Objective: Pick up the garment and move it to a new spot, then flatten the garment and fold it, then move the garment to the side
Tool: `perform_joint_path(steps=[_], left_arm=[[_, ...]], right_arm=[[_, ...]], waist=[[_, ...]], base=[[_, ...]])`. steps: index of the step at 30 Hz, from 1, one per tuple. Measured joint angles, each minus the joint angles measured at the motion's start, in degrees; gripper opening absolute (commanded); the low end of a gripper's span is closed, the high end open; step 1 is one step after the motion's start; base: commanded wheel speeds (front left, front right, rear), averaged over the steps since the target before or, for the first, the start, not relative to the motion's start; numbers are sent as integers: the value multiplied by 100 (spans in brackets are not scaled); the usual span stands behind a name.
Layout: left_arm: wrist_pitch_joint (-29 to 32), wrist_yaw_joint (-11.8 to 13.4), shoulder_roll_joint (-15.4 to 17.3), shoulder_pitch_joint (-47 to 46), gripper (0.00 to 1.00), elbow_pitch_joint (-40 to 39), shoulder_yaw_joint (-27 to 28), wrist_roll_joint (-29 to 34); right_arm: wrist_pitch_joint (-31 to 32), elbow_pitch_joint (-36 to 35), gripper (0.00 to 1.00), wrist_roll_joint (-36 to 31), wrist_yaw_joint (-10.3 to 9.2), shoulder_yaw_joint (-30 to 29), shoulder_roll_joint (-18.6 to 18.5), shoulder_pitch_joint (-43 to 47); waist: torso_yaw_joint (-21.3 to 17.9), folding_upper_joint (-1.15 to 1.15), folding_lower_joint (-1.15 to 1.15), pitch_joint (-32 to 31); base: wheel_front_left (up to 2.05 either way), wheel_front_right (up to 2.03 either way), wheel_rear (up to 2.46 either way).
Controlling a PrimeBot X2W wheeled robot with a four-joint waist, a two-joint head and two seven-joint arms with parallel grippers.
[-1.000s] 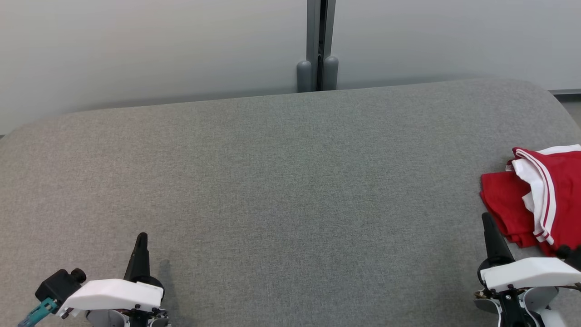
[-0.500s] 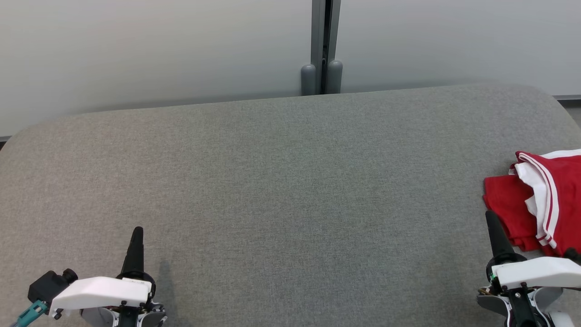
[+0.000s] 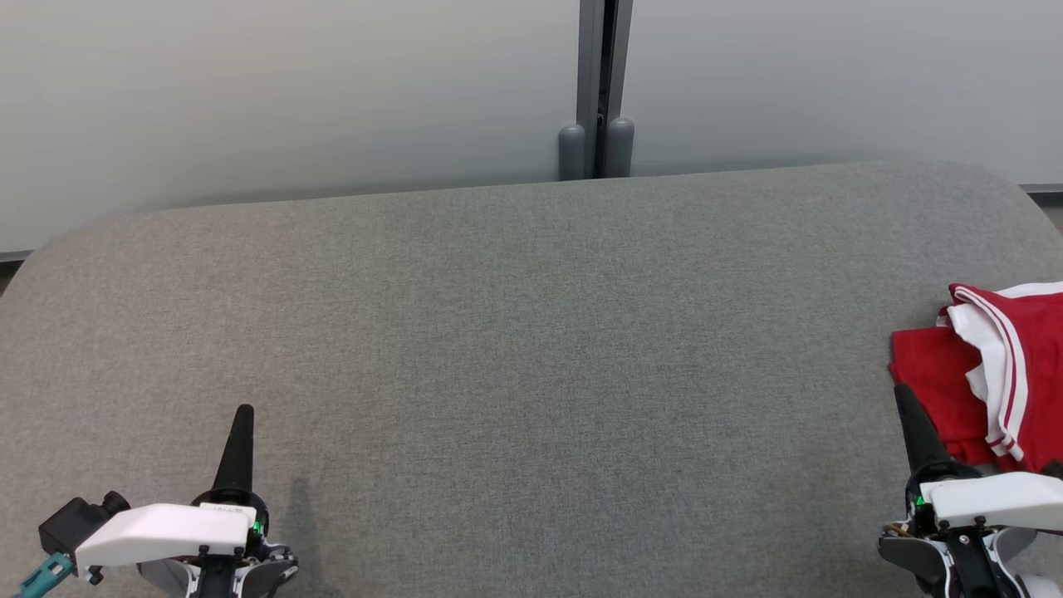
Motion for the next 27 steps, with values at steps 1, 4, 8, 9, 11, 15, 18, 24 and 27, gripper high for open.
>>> perform_joint_path(steps=[1,4,8,9,11,15,18,24,27], left_arm=[[19,-1,0,-1,0,-9,9,-51],[51,-19,1,-2,0,-31,32,-186],[100,-55,2,-13,0,-65,59,-385],[120,-57,2,-16,0,-75,69,-424],[142,-75,3,-19,0,-90,87,-515],[192,-108,5,-19,0,-124,114,-701],[227,-124,5,-20,0,-149,134,-825],[293,-158,8,-23,0,-198,174,-1083],[328,-187,9,-25,0,-216,193,-1196]], right_arm=[[11,-16,0,52,0,-5,-1,7],[51,-58,0,212,0,-16,-3,14],[102,-92,0,409,0,-31,-4,18],[105,-100,0,457,0,-34,-5,20],[145,-120,0,556,0,-42,-7,26],[192,-158,0,750,0,-55,-10,39],[211,-191,0,890,0,-67,-12,49],[282,-256,0,1158,0,-92,-15,81],[326,-281,0,1289,0,-107,-16,83]], waist=[[5,0,0,-4],[18,0,0,-17],[36,0,0,-34],[40,0,0,-39],[49,0,0,-47],[66,0,0,-64],[80,0,0,-77],[106,0,0,-103],[119,0,0,-116]], base=[[0,0,0],[0,0,0],[0,0,0],[0,0,0],[0,0,0],[0,0,0],[0,0,0],[0,0,0],[0,0,0]])
